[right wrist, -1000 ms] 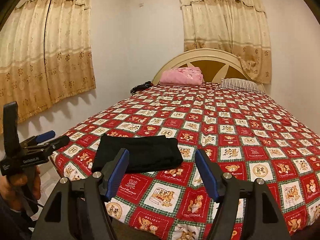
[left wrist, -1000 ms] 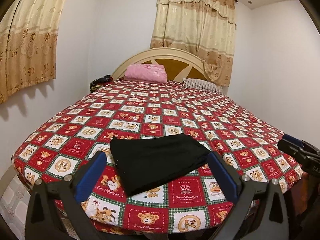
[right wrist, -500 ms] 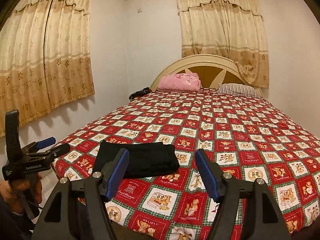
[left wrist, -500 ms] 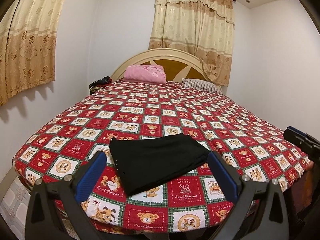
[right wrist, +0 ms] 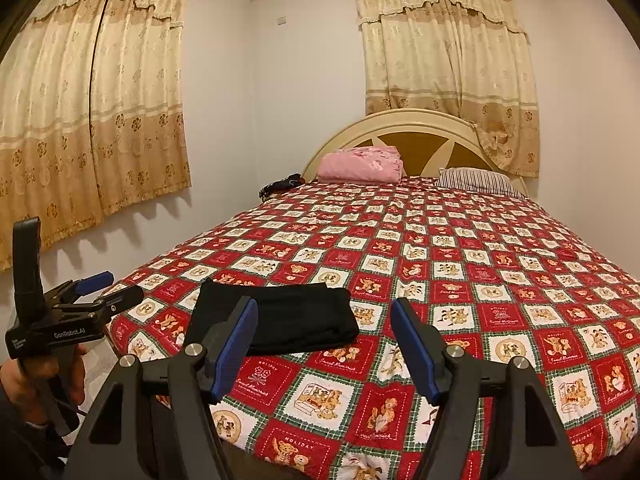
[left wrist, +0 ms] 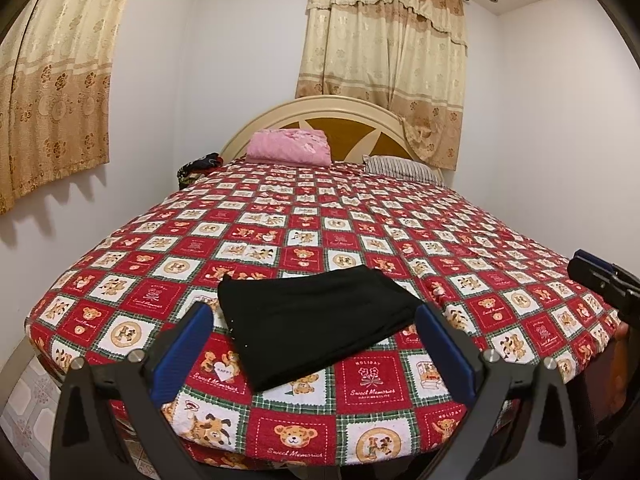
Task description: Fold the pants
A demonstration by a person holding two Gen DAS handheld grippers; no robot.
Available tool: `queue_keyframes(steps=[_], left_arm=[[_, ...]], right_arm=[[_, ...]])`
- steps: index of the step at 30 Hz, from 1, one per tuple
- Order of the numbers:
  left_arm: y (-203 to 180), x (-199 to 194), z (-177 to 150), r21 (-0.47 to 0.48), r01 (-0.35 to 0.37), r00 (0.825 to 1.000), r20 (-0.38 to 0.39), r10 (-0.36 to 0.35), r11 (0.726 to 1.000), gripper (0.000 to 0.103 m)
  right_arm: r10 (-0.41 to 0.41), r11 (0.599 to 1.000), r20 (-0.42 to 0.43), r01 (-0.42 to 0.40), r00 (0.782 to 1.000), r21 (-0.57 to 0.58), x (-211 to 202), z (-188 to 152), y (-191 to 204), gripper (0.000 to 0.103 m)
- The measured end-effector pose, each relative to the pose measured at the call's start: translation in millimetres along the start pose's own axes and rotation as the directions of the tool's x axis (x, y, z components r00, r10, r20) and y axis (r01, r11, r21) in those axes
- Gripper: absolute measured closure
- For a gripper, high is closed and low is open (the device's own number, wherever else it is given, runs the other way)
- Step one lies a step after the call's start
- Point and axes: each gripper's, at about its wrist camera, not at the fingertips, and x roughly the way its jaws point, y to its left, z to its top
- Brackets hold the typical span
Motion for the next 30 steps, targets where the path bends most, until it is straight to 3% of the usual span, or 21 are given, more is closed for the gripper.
queue_keyframes(steps=[10, 20, 30], left_arm=[[-2, -6, 4, 0.016, -0.027, 0.999, 0.043, 0.027, 0.999, 0.0], [3, 2, 2, -0.018, -0.03, 0.999, 0.015, 0.03, 0.999, 0.0], [0, 5, -5, 0.006, -0.044, 0.999, 0.001, 0.044, 0.999, 0.0]], right_arm=[[-0.009, 1.0, 0.013, 0.009, 1.0, -0.017, -2, -2, 2, 0.033], [-0.014, 0.998, 0.015, 0.015, 1.0, -0.056, -2, -5, 8, 0.033], [-0.013, 0.996, 0.001, 0.013, 1.0, -0.083, 3, -9, 13, 0.033]])
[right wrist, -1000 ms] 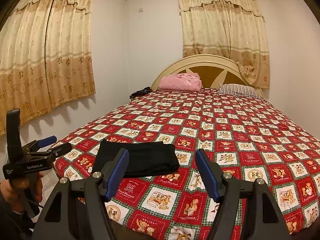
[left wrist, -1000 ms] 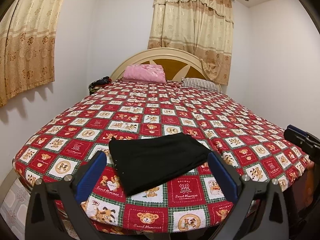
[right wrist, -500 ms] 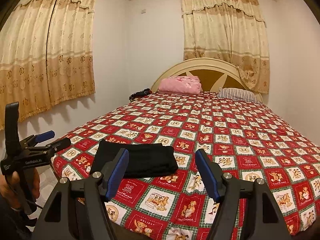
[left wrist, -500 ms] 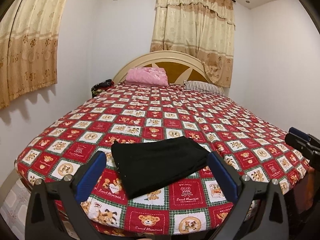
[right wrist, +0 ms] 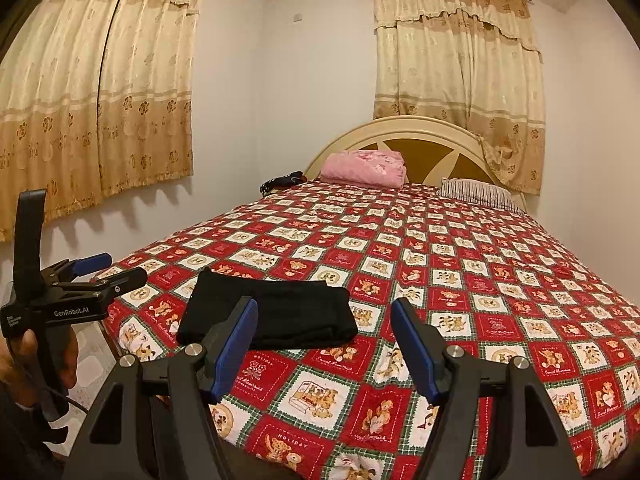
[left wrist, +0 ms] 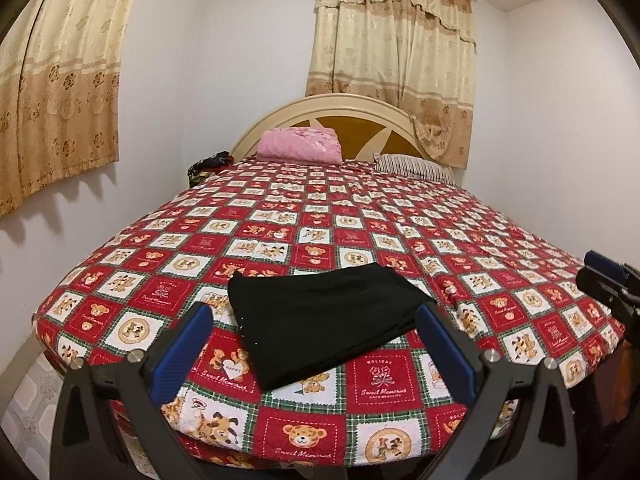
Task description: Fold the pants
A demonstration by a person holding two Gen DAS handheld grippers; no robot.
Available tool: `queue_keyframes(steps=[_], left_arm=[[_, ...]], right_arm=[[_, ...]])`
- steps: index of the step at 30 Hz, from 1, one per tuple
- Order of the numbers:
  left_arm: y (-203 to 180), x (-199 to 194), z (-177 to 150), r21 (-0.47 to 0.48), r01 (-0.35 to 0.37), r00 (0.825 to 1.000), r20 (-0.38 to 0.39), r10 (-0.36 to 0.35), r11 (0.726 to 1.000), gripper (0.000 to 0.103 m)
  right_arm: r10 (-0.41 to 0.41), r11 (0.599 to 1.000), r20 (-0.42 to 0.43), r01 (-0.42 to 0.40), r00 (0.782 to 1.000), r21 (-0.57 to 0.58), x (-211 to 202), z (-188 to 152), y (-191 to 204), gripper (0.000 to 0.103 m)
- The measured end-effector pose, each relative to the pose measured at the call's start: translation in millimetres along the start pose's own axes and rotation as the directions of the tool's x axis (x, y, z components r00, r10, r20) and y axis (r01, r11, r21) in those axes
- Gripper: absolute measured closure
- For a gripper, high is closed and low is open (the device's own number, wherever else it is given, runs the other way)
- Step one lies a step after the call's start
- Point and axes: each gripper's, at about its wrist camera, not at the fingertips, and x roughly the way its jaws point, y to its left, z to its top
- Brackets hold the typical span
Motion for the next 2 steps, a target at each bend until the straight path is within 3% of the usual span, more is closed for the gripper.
queue_keyframes(steps=[2], left_arm=[[-1.9, 0.6, -0.4, 0.007, 0.011, 1.0, -0.005, -0.011, 1.0, 0.0]], right_arm=[[0.001, 1.0, -0.002, -0.001, 1.0, 0.0, 0.7, -0.7, 0.0, 0.033]])
